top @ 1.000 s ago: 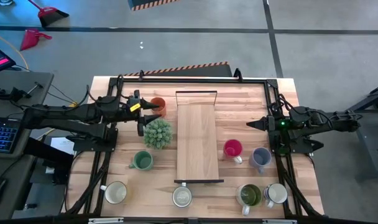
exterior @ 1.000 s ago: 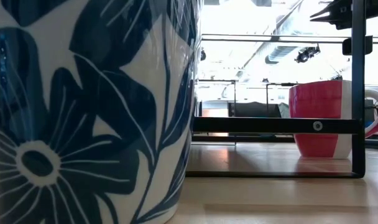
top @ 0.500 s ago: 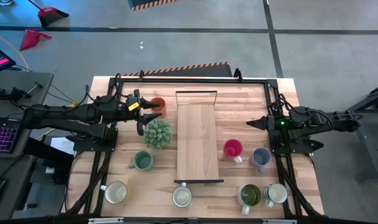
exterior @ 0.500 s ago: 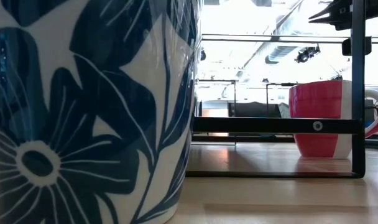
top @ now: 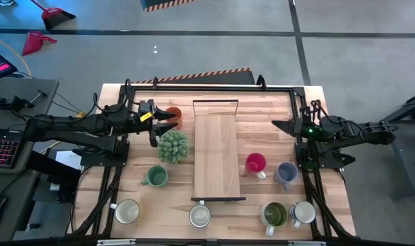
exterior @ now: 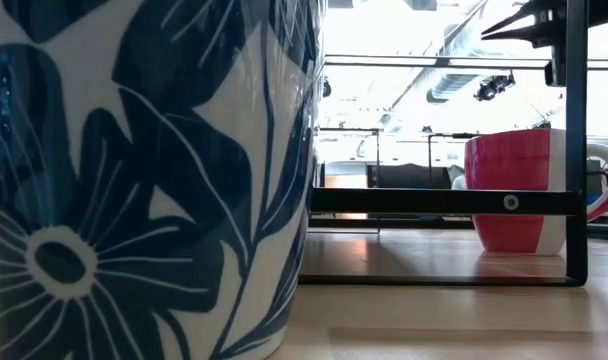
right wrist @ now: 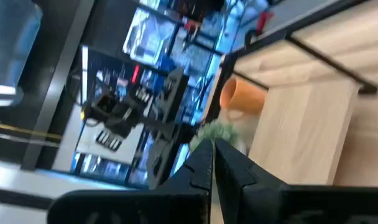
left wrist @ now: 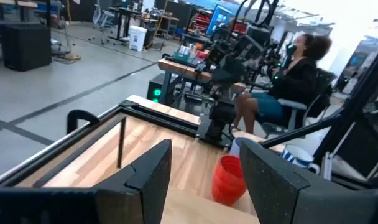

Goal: Place coffee mugs
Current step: Put the red mug on the shelf

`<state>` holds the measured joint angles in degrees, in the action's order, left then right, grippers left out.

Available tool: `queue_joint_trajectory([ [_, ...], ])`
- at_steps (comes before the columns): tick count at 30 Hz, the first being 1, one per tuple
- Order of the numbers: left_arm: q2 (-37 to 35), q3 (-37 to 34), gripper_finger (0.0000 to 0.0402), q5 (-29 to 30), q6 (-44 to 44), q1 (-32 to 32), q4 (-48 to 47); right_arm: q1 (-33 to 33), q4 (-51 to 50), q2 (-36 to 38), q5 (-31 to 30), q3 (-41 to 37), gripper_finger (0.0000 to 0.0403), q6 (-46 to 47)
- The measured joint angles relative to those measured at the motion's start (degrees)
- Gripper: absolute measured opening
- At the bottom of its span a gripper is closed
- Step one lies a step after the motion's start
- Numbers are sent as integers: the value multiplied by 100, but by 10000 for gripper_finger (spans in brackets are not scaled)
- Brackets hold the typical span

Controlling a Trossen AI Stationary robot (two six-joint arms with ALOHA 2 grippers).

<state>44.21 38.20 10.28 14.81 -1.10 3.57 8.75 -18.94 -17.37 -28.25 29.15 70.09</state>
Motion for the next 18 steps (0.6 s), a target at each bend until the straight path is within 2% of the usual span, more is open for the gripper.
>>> queue_joint_trajectory([
  [4,32,0,180,-231,-13,0,260,2,432,-152,-173,0,0,-1183],
  [9,51,0,180,-178,-305,0,239,2,1705,-388,414,0,0,-2444],
  [12,52,0,180,-177,-669,0,245,2,2079,-491,605,2,0,-2778],
  [15,52,0,180,-177,-971,0,324,2,2258,-569,620,2,0,-2676],
  [18,52,0,180,-177,-918,0,369,1,2260,-594,368,2,0,-2642],
])
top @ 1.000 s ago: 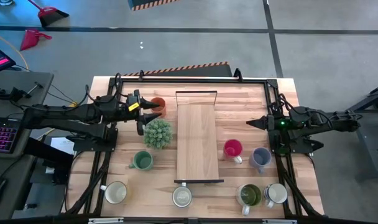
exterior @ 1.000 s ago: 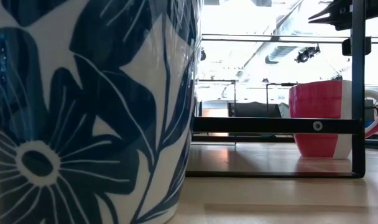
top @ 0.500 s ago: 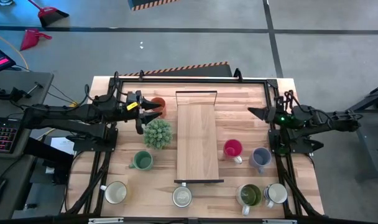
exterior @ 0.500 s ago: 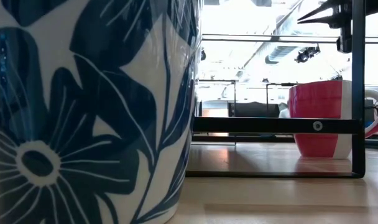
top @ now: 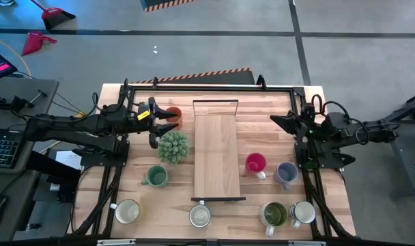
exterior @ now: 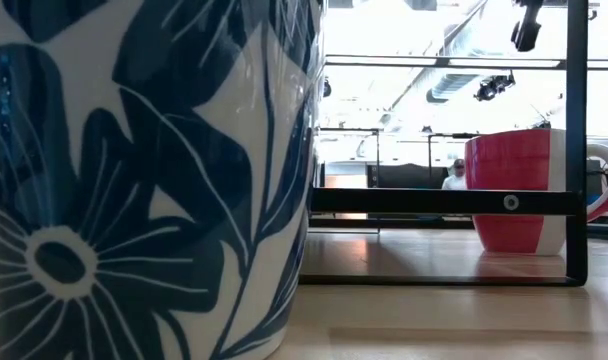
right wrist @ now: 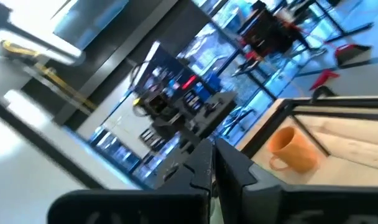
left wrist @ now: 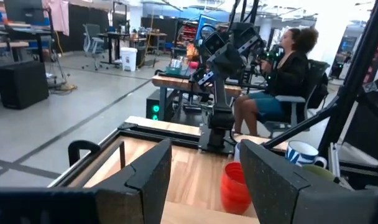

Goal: Place coffee mugs
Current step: Put the red mug on the shelf

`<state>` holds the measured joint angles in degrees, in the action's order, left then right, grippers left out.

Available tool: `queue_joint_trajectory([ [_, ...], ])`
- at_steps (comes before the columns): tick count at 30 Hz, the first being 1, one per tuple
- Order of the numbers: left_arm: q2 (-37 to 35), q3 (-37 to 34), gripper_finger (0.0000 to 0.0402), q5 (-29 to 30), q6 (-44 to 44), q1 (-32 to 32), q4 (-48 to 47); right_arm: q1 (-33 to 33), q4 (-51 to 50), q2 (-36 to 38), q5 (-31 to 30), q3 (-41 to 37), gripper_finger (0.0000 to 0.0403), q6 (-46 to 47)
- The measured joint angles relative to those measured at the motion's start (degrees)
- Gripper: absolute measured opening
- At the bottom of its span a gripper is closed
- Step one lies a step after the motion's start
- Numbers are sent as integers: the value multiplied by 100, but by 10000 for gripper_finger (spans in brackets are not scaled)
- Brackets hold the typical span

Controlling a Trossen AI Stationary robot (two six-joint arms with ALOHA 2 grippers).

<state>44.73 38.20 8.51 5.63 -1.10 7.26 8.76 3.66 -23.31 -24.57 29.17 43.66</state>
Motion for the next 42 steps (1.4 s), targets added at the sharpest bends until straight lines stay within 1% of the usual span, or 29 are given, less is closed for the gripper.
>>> queue_joint_trajectory([
  [2,0,0,180,-2,127,0,-7,-1,-7,0,-76,0,0,196],
  [4,0,0,180,-2,267,0,-2,-1,-77,0,-72,0,0,-48],
  [8,0,0,180,0,376,-3,-1,-14,-153,-2,-82,0,0,-1367],
  [11,-7,0,180,7,373,-4,152,-60,150,40,-85,54,0,-2265],
  [12,-37,0,180,38,362,-4,271,-66,213,52,40,153,0,-2595],
  [14,-121,8,180,85,326,-4,504,-64,159,48,537,499,0,-3197],
  [16,-209,11,180,87,328,-4,494,-60,-320,-6,841,942,0,-3445],
  [19,-309,7,180,88,364,-5,408,-58,-1525,-277,890,1774,2,-3446],
  [22,-345,7,180,118,356,-4,412,-47,-2572,-770,1043,2694,22,-3478],
  [24,-345,7,180,129,328,-5,420,-49,-3240,-1184,1136,3281,47,-3529],
  [27,-345,7,180,129,328,-5,392,-49,-4277,-1857,1152,4087,97,-3451],
  [30,-343,7,180,130,329,-5,184,-49,-5045,-2483,1154,4706,138,-3197],
  [31,-343,7,180,133,330,-7,117,-47,-5256,-2670,1177,4864,147,-3130],
  [33,-345,7,180,157,328,-6,16,-47,-5653,-3022,1427,5121,158,-3067],
  [38,-345,7,180,157,328,-4,-108,16,-6394,-3708,2129,5348,162,-2696],
  [42,-354,4,180,155,368,-5,-283,312,-7167,-4223,2121,5191,163,-2270],
])
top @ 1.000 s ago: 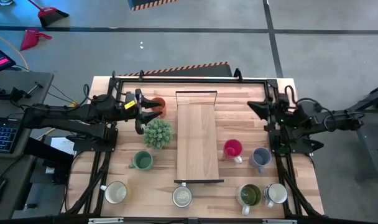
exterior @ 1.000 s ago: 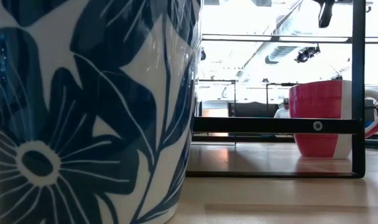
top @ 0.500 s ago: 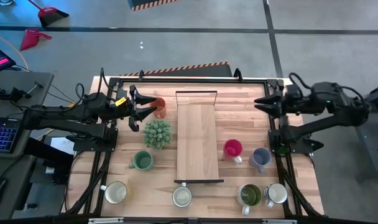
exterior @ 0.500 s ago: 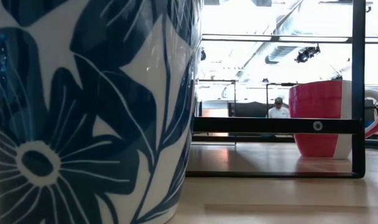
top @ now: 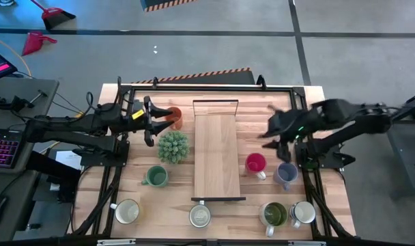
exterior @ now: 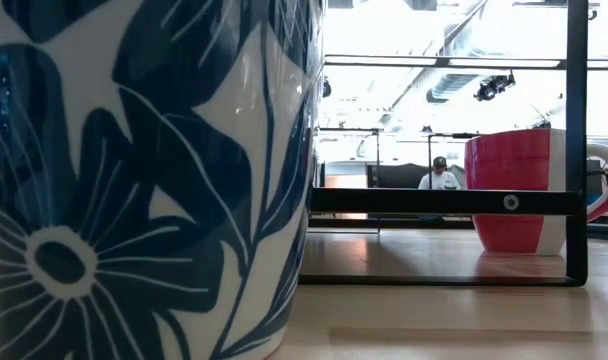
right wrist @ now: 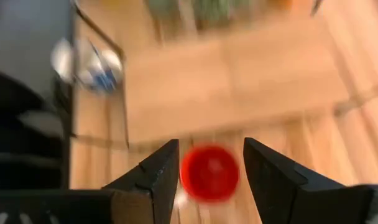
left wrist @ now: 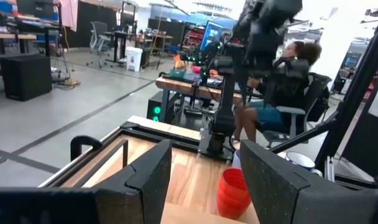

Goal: Place coffee mugs
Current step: Put the red mug on the shelf

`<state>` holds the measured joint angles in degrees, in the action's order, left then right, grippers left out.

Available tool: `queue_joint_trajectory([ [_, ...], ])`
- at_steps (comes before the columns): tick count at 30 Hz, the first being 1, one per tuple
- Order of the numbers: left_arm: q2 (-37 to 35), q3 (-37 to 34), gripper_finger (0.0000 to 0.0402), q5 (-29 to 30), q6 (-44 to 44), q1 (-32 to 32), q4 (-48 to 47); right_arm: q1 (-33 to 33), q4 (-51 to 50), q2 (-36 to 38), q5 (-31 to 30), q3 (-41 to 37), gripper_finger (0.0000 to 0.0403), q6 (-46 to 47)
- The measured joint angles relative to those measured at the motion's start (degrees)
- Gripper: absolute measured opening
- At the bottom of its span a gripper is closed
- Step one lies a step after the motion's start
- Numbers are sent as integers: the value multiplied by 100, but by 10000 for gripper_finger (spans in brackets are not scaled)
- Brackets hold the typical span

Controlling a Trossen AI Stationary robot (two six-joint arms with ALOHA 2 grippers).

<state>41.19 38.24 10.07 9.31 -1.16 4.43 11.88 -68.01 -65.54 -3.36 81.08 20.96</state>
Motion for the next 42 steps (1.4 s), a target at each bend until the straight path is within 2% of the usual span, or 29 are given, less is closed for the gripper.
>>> queue_joint_trajectory([
  [9,0,0,180,0,-37,0,-64,527,-243,-921,-584,-733,163,487],
  [16,0,0,180,0,-47,-1,-70,664,312,-1251,-572,-1536,163,884],
  [20,0,0,180,-2,-47,-1,-73,667,351,-1407,-974,-1828,163,1208],
  [23,0,0,180,-2,-49,1,-73,665,398,-1494,-1272,-1981,163,1399],
  [29,0,0,180,-2,-53,-1,-77,651,616,-1671,-1253,-2238,163,1652],
  [42,0,0,180,-4,-53,-1,-77,649,967,-2062,-1422,-2247,163,1629],
])
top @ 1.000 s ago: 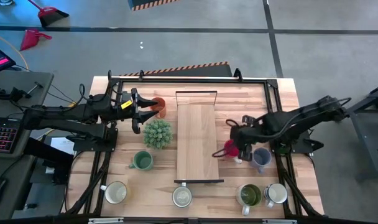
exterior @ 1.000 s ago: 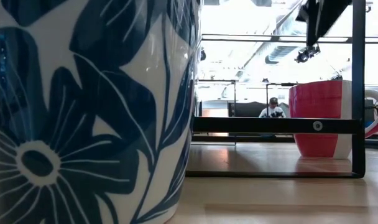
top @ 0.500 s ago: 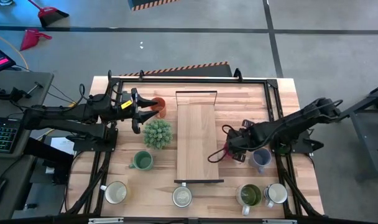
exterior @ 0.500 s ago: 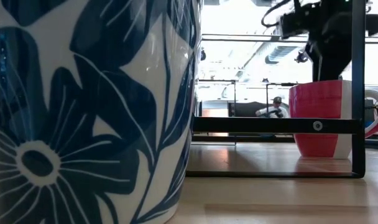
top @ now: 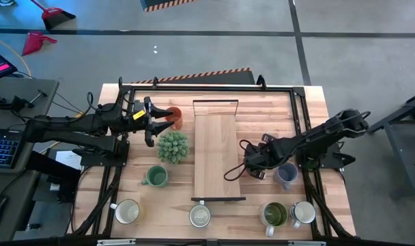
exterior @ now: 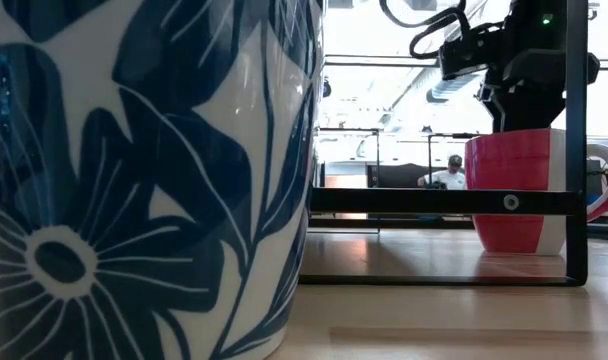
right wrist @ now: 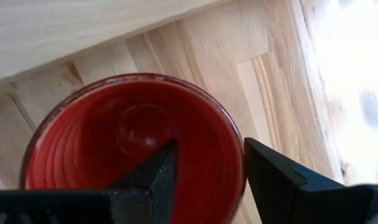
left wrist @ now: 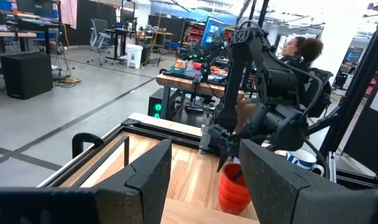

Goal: Place coffee mugs
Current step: Put the red mug on the shelf

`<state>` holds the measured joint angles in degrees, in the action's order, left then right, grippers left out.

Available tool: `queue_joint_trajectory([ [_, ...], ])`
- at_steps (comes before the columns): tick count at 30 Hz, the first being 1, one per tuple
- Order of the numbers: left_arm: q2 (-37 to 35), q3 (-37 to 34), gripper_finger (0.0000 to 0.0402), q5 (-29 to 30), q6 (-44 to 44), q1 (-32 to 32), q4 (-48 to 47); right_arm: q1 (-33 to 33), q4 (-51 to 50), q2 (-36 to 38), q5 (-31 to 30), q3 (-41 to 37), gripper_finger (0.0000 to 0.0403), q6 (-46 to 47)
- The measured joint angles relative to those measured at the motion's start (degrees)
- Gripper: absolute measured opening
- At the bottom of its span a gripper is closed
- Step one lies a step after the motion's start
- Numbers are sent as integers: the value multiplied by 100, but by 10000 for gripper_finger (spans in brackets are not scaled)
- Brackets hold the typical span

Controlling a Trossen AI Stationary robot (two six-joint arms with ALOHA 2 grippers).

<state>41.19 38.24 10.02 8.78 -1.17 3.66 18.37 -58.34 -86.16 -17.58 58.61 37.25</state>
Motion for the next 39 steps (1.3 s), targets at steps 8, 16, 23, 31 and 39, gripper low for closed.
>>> queue_joint_trajectory([
  [8,0,0,180,-2,-181,1,-2,-2,266,-196,-15,0,161,25],
  [16,0,0,180,-1,-192,2,-2,0,340,-327,164,-2,123,30],
  [23,0,0,180,-2,-194,1,-9,0,336,-324,241,-2,66,47],
  [31,0,-2,180,-1,-195,1,-108,0,324,-298,420,20,10,189],
  [39,0,-2,180,-2,-197,2,-131,2,113,-298,474,22,3,735],
])
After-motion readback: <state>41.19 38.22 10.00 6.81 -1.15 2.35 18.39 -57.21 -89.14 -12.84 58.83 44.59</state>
